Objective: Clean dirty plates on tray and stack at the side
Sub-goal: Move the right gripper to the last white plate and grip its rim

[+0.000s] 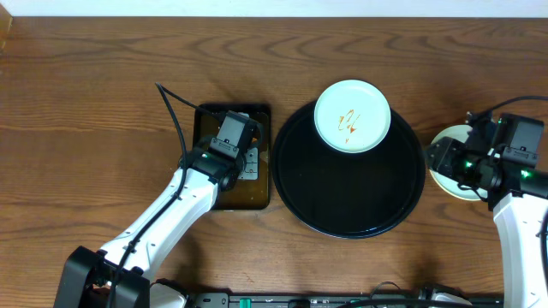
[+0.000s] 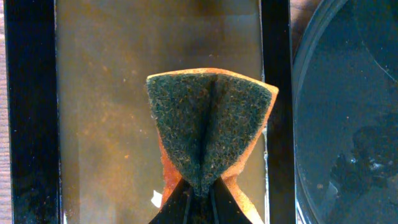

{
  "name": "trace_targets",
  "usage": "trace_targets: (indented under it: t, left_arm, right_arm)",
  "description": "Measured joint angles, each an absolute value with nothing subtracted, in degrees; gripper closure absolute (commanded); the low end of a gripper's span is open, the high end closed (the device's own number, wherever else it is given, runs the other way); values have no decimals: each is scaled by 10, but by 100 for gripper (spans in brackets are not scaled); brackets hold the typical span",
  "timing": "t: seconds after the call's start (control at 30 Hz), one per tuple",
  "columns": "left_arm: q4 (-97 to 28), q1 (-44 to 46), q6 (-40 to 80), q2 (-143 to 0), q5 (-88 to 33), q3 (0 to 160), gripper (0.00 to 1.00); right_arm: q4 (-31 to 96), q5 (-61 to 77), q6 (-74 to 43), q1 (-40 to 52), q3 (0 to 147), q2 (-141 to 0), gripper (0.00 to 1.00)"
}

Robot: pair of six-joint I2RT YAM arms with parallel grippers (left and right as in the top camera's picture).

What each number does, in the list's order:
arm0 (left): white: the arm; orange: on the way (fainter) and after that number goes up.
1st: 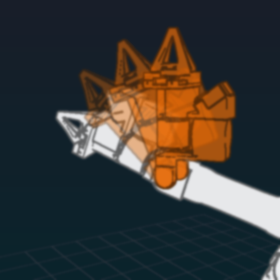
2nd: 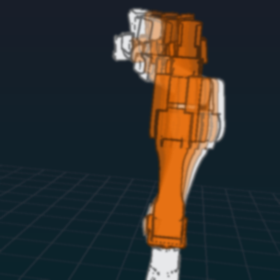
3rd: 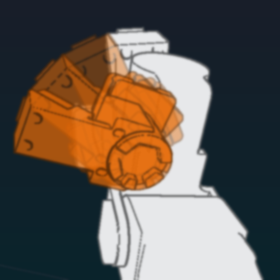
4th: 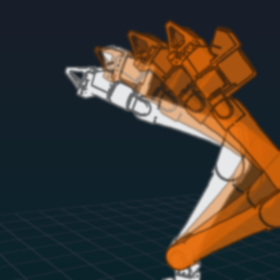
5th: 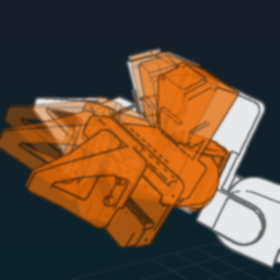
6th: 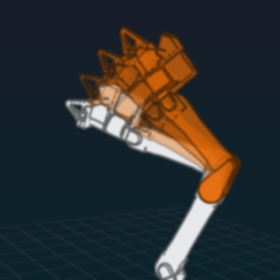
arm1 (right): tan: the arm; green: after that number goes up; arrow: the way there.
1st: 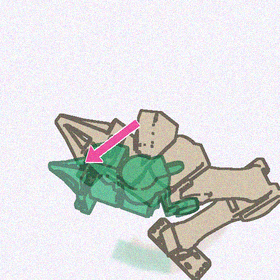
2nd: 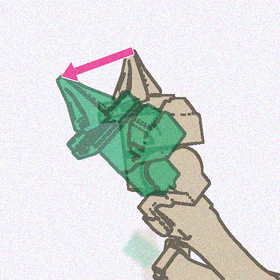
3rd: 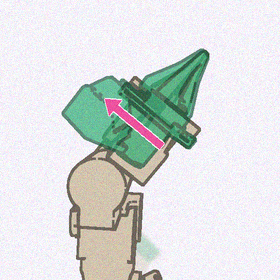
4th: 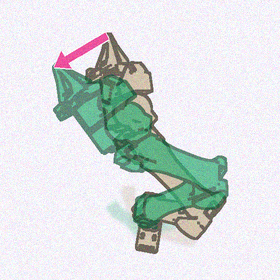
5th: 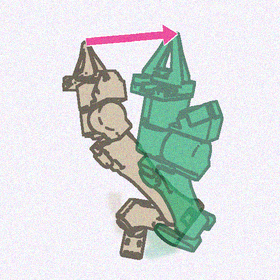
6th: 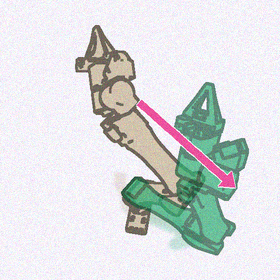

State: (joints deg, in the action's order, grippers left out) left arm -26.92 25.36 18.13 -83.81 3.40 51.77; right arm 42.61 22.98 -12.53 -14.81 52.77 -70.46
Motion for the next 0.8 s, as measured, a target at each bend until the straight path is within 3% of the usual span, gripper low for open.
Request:
trace_targets:
  t: [0.1, 0.3, 0.57, 0.8]
  left_arm:
    - [-269, 254, 181, -838, 34, 518, 92]
    - [-269, 254, 181, -838, 34, 518, 92]
    - [-269, 254, 181, -838, 34, 518, 92]
    - [-269, 254, 181, -838, 34, 518, 92]
  right_arm:
    - [427, 250, -119, -131, 529, -705, 40]
    - [466, 234, -115, -92, 582, -715, 35]
    - [529, 206, -101, -56, 745, -827, 35]
    - [531, 199, -100, -41, 760, -955, 42]
